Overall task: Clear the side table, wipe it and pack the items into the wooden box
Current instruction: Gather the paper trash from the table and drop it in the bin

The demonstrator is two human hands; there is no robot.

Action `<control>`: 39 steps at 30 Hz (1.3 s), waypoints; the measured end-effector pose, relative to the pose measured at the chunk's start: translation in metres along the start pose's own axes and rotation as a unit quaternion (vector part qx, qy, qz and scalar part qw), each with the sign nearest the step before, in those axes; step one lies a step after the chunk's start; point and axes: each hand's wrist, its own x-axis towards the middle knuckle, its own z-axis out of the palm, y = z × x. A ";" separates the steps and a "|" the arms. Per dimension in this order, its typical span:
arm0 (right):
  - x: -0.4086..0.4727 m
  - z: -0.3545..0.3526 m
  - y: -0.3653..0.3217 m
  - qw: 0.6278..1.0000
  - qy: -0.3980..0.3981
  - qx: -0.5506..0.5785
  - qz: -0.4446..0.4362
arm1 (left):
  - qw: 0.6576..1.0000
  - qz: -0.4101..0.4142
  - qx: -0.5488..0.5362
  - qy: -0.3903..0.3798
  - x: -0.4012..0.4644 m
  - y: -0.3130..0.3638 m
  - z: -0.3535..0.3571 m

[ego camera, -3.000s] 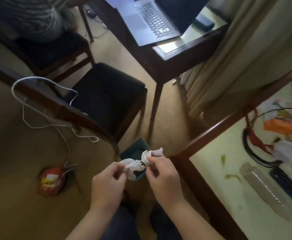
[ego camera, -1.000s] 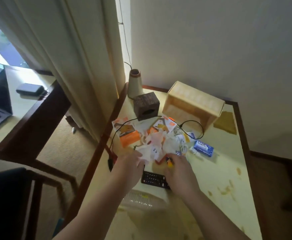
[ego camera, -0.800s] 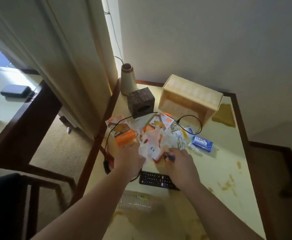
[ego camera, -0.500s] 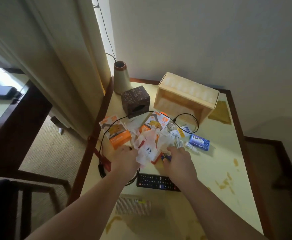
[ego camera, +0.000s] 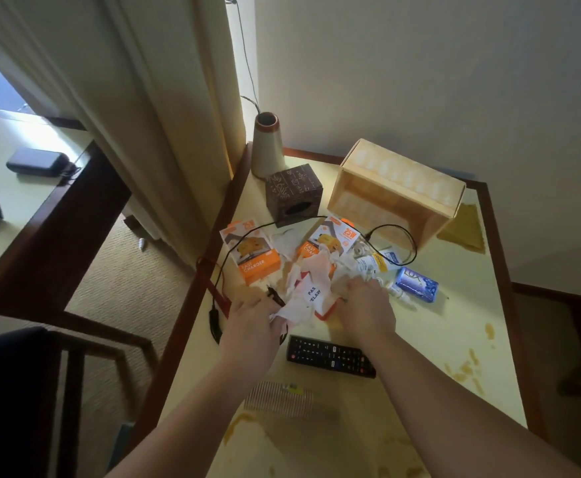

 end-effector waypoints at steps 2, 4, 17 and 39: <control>0.002 0.000 0.003 0.999 -0.006 -0.020 -0.025 | 1.000 -0.002 -0.015 0.009 -0.007 0.000 -0.004; 0.003 0.002 0.007 0.997 -0.013 -0.041 -0.058 | 1.000 0.005 -0.017 0.012 -0.013 0.003 -0.008; -0.051 0.007 0.023 0.982 0.107 0.148 -0.055 | 0.999 0.041 0.010 0.007 0.022 0.018 0.006; -0.036 0.023 0.013 0.981 0.083 0.109 -0.134 | 0.999 -0.013 -0.034 -0.003 0.050 0.000 0.031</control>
